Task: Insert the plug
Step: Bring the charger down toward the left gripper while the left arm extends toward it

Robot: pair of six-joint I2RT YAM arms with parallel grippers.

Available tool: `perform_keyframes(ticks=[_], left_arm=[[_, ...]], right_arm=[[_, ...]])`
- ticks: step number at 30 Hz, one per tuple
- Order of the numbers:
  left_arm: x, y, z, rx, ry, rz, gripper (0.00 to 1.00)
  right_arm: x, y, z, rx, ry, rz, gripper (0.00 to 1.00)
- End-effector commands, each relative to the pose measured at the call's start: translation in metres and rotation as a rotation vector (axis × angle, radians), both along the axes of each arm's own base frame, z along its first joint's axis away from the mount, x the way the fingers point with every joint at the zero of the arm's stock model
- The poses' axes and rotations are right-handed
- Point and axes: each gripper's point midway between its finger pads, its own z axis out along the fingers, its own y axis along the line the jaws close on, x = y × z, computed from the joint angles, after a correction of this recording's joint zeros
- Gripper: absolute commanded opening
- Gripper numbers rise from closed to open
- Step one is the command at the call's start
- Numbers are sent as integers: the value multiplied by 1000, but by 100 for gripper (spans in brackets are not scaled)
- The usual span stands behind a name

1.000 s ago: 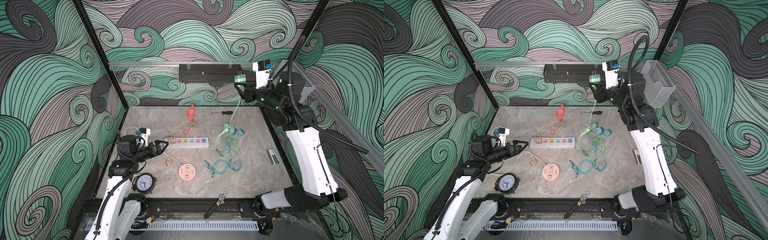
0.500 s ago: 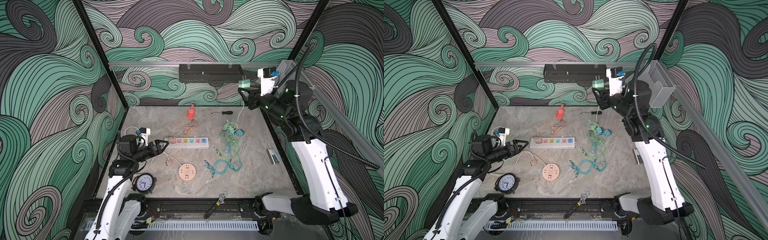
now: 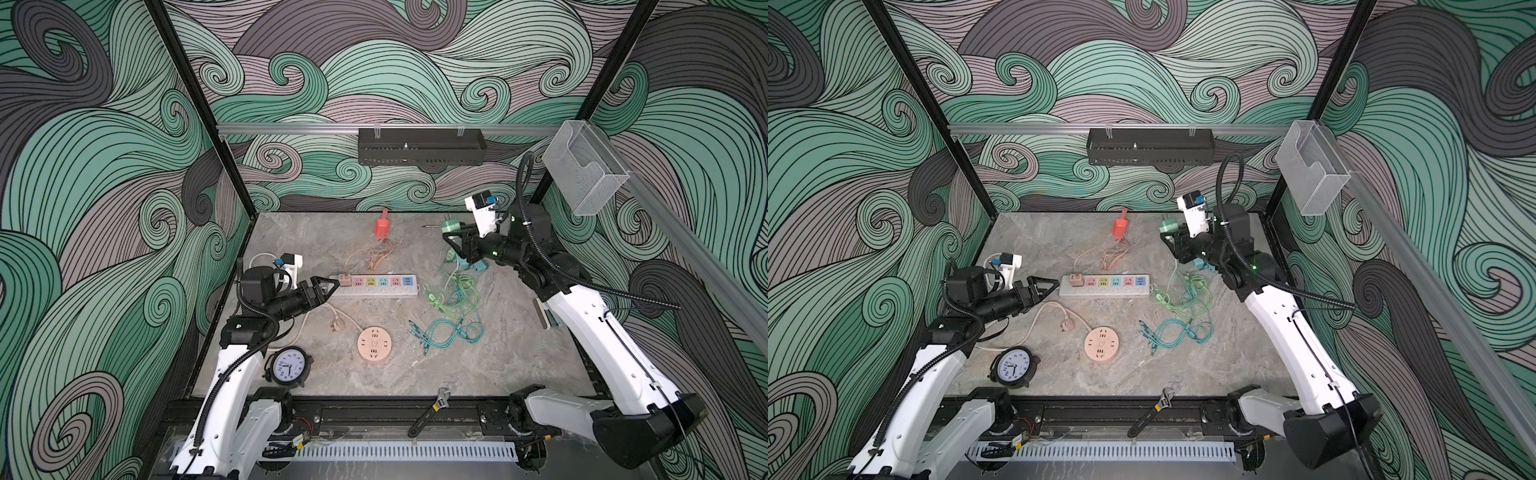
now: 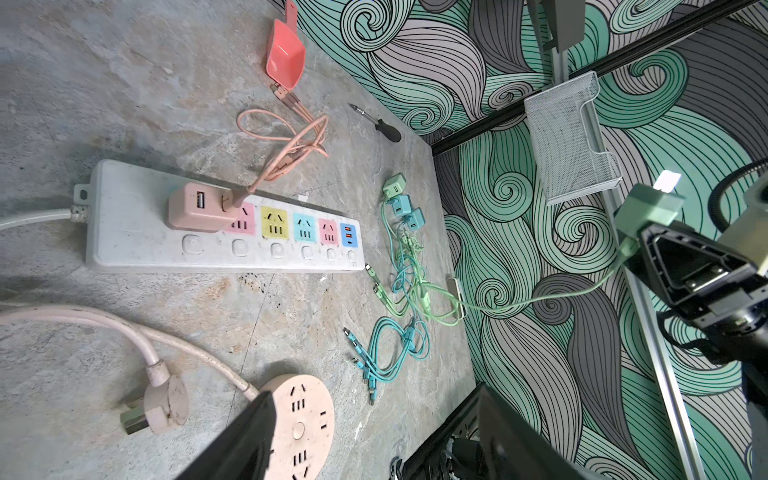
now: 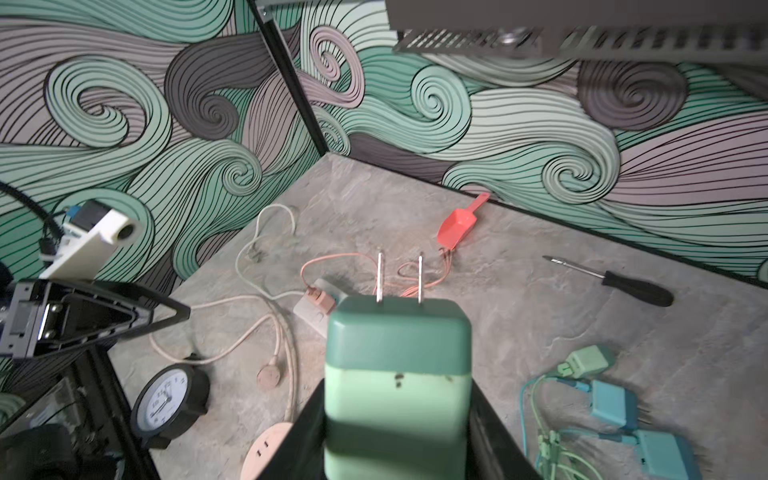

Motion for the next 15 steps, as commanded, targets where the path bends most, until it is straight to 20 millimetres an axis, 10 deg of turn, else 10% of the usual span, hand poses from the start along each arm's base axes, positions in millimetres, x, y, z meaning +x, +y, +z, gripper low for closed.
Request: perform_keyframes(ticks=[1,15], left_arm=[[6,1,17,4,-42,7,79],[0,-40,39,-150,-50,-203,80]], right_arm=[[-15,25,-5,26,-14,76,30],[-74,98,-61,-35,52,409,30]])
